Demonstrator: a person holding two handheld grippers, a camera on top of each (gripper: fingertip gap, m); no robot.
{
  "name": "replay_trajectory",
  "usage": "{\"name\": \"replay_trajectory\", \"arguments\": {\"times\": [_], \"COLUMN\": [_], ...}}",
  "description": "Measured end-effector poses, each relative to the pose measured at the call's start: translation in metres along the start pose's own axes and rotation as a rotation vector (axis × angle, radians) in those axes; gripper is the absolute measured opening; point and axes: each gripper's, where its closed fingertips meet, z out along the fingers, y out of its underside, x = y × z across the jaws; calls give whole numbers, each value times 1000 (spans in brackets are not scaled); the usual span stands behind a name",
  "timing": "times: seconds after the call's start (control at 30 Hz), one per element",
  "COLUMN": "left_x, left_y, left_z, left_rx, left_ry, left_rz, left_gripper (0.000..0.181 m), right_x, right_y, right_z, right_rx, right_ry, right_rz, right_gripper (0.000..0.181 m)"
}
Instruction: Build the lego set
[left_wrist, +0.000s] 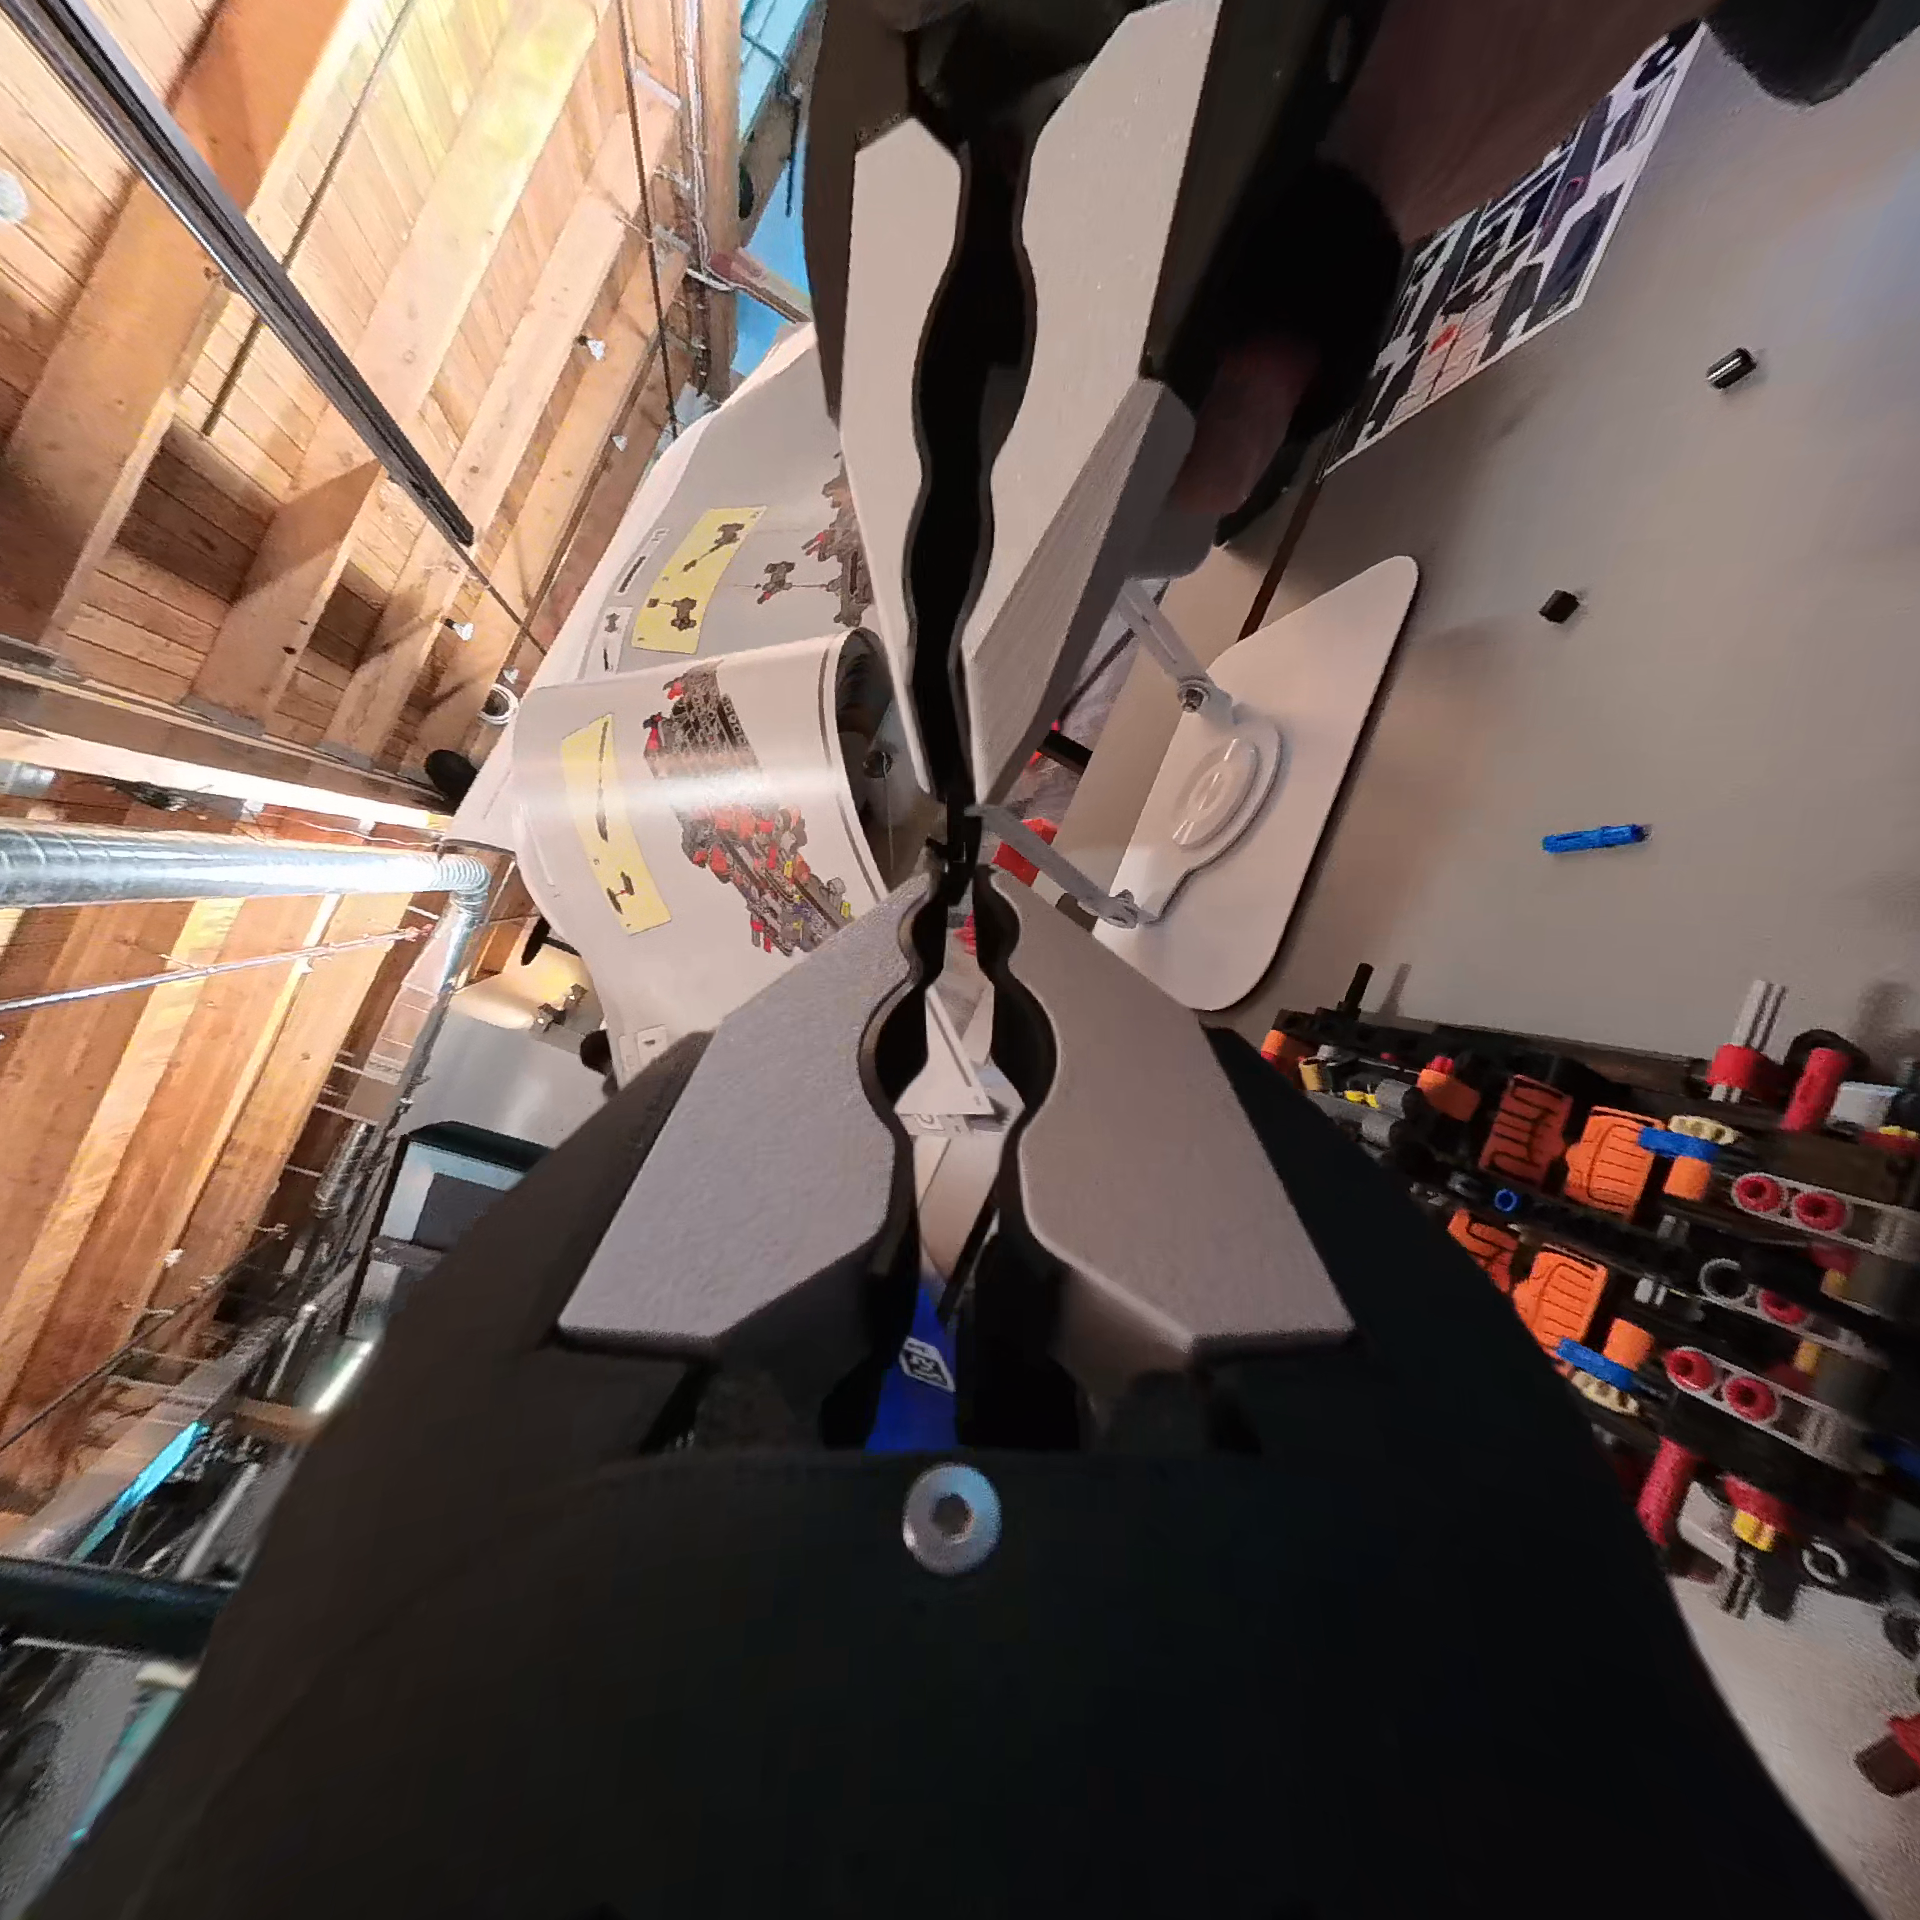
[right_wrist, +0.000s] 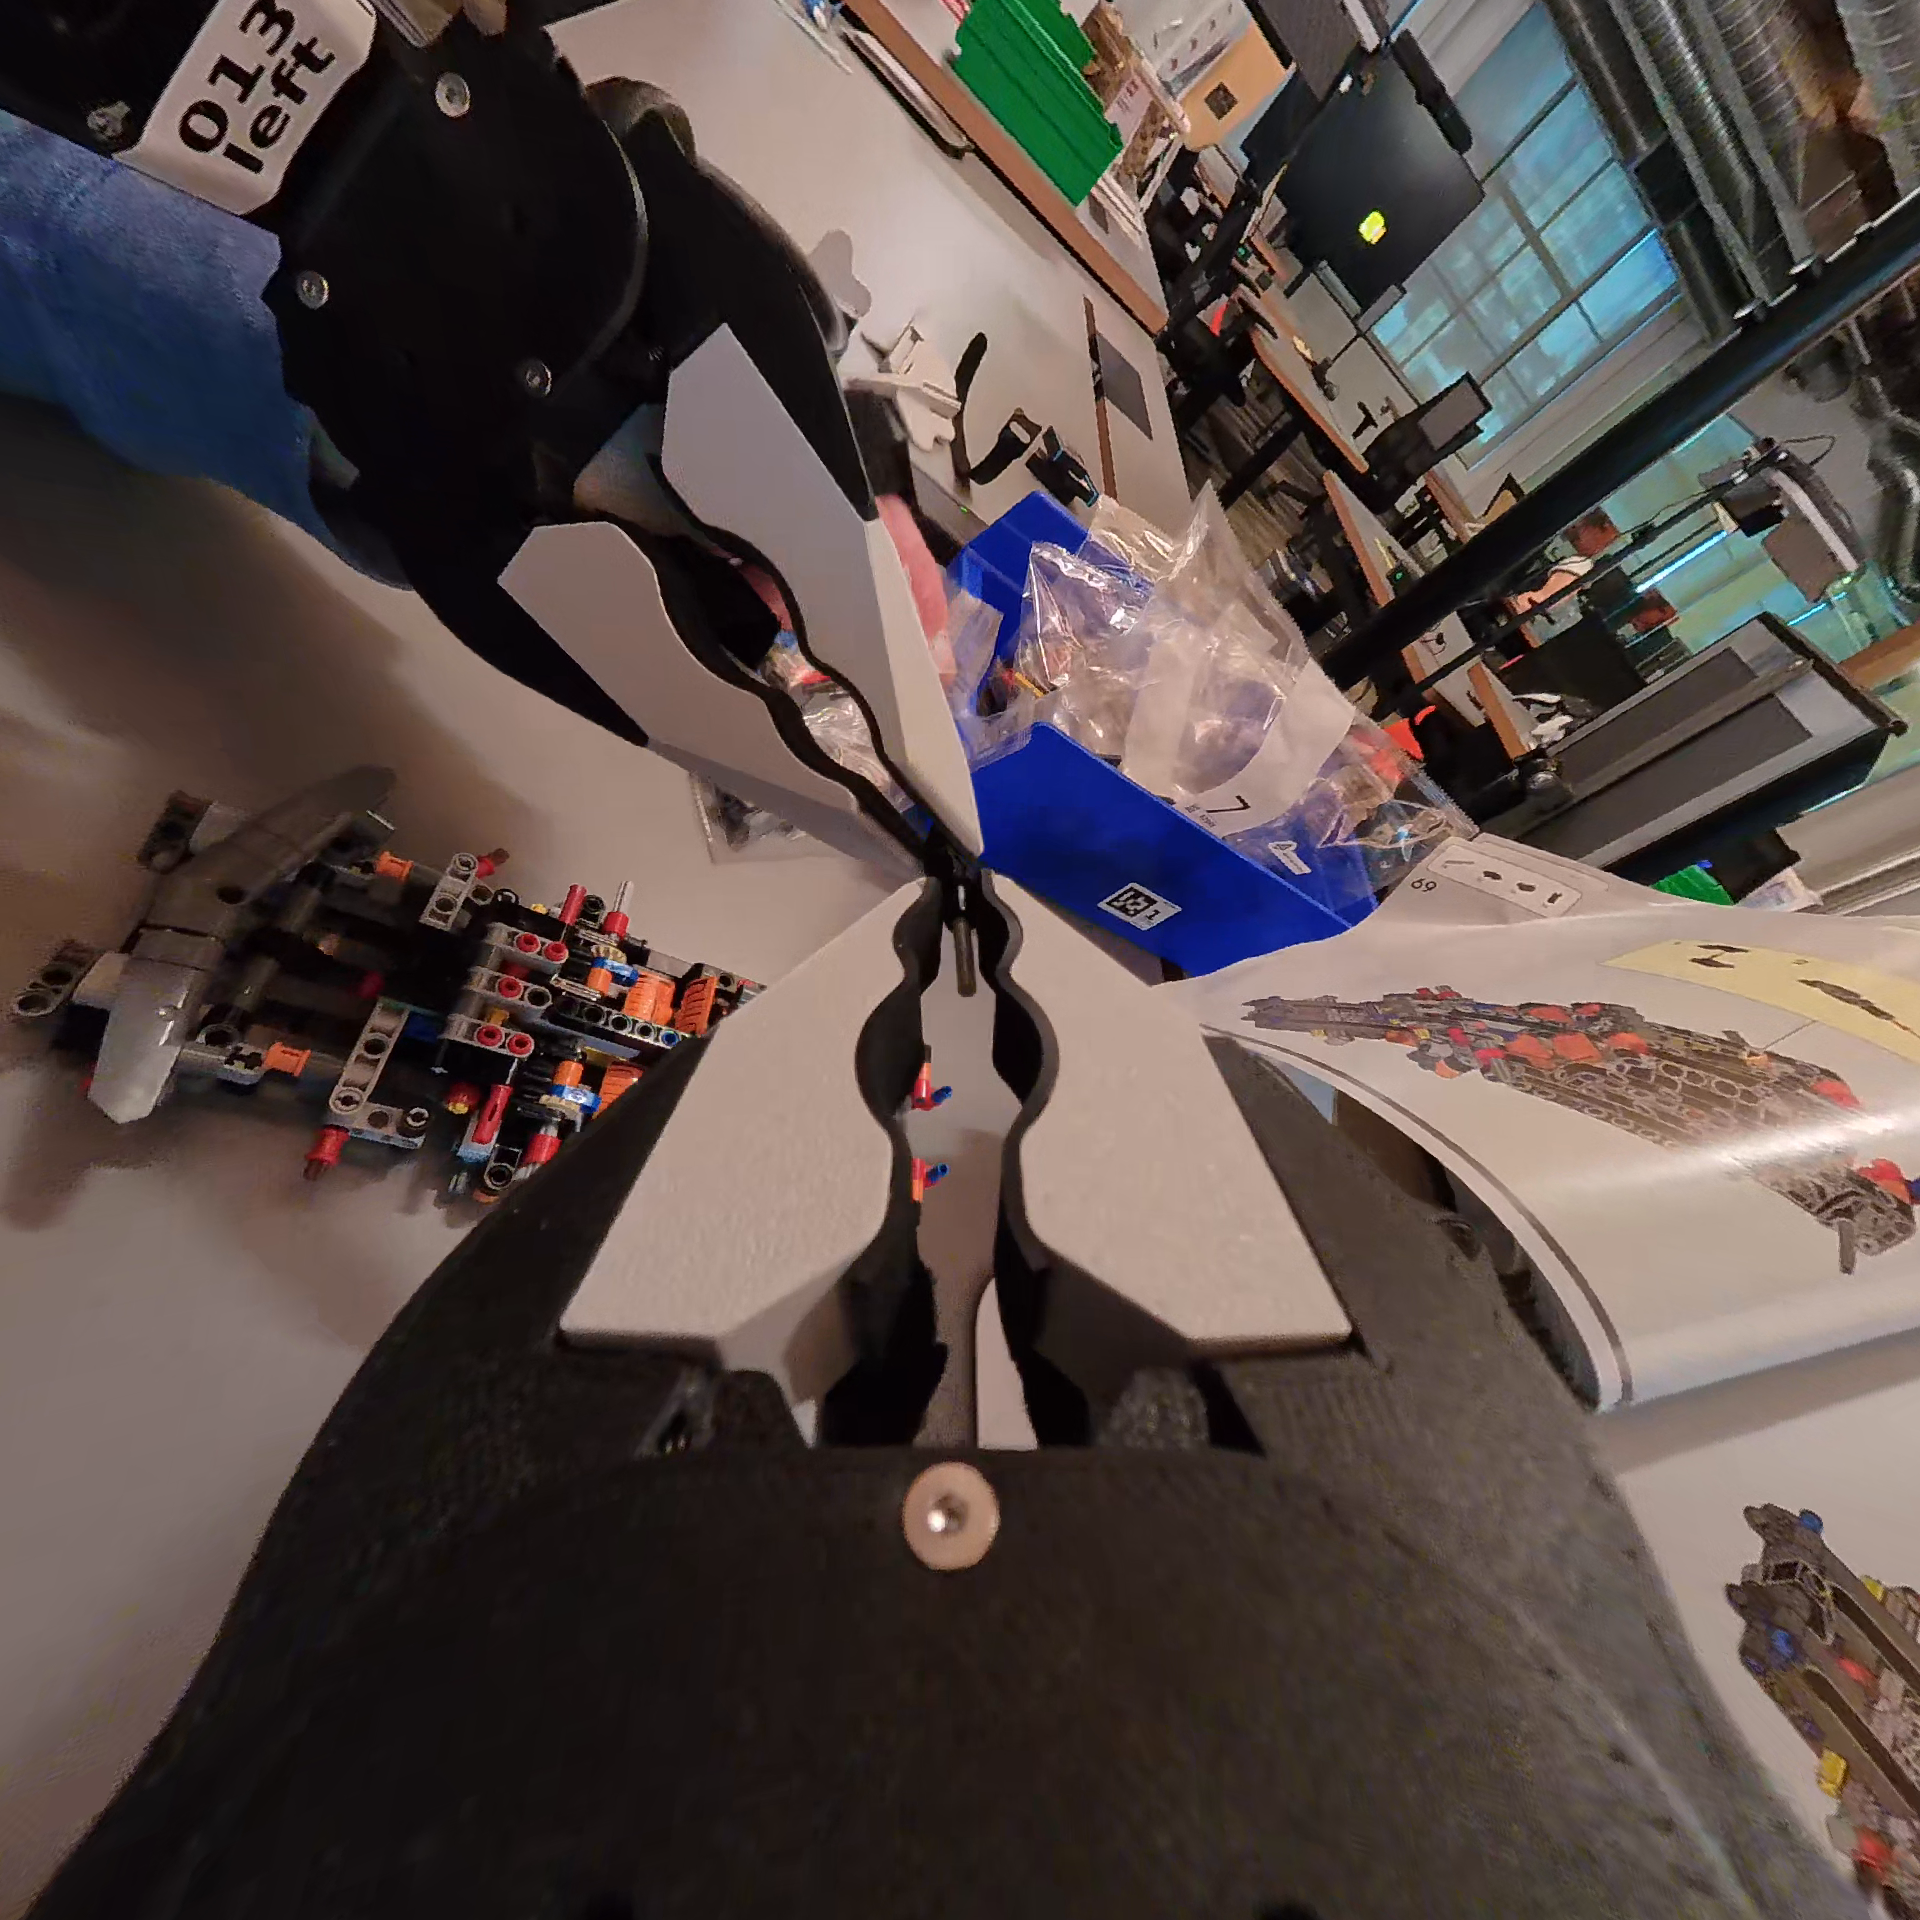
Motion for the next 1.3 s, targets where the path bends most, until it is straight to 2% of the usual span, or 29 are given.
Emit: {"name": "replay_trajectory", "arguments": {"times": [0.1,0.23,0.37,0.5,0.7,0.8,0.9,1.13,1.3], "left_x": [1,-3,-2,5,7,8,6,7,7], "left_y": [1,-3,-2,1,-1,-3,-2,-2,1], "left_z": [1,-1,0,1,-1,-1,0,2,5], "left_rx": [2,60,113,142,199,219,233,253,244], "left_ry": [33,94,206,337,408,435,456,512,525], "left_rz": [-94,-374,-709,-923,-1017,-1048,-1104,-1271,-1345], "left_gripper": [2,2,1,1,2,2,1,1,1], "right_x": [3,12,17,15,17,19,19,17,20], "right_y": [0,1,5,3,-5,-9,-10,-11,-5], "right_z": [1,-2,-2,2,3,3,3,5,8], "right_rx": [11,20,18,38,181,235,248,179,167], "right_ry": [-7,17,27,17,-162,-203,-195,-43,-61], "right_rz": [46,97,145,211,534,590,566,296,343], "right_gripper": [8,20,16,11,10,5,3,1,1]}}
